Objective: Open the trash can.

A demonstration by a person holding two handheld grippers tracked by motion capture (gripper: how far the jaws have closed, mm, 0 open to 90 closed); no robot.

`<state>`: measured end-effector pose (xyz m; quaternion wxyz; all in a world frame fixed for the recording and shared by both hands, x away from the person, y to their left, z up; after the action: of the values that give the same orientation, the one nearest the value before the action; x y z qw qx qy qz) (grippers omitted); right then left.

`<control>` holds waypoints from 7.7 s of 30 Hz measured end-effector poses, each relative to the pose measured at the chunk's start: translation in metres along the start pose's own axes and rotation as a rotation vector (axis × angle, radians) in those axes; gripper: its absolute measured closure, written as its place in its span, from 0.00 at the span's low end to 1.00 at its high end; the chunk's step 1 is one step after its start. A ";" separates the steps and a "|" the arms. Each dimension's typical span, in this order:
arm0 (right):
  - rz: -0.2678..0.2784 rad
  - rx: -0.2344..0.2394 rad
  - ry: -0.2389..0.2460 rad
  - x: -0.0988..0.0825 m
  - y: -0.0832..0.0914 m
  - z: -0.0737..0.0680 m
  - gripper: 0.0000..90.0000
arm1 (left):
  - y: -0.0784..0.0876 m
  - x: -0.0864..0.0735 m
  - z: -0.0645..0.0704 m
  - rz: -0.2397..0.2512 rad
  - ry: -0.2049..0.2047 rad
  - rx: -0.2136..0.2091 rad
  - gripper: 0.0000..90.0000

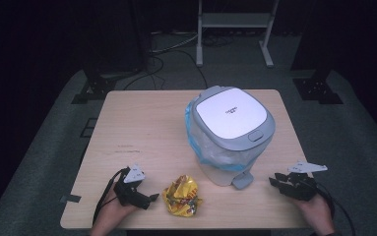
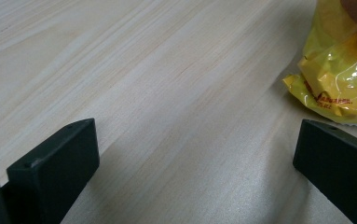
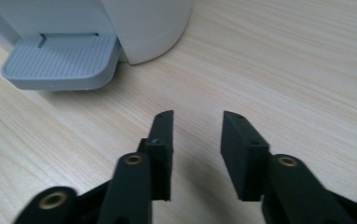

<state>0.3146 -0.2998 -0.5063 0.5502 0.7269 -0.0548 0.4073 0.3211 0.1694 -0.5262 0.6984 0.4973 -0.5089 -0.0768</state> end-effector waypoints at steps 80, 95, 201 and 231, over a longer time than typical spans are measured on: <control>0.321 0.128 0.081 0.103 0.125 -0.036 1.00 | 0.000 0.000 0.000 -0.001 -0.001 0.000 0.00; 0.383 0.163 0.118 0.128 0.140 -0.049 1.00 | 0.000 0.000 0.000 0.000 -0.001 0.000 0.00; 0.400 0.145 0.118 0.140 0.131 -0.051 0.41 | 0.000 0.000 0.000 -0.001 -0.005 -0.003 0.00; 0.259 0.115 0.037 0.081 0.077 -0.029 0.19 | 0.000 0.000 0.000 -0.001 -0.005 -0.004 0.00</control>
<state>0.3121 -0.2752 -0.3932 0.4513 0.7365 -0.1148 0.4907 0.3206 0.1692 -0.5262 0.6981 0.4962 -0.5101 -0.0794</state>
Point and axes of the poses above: each handheld gripper's, and its own axes: y roughly backward along the jaws, x roughly out of its top, z roughly to its right, the point moved 6 cm from there along -y, roughly forward along the jaws, and after that the axes turned 6 degrees about -z, right-handed, at the moved point
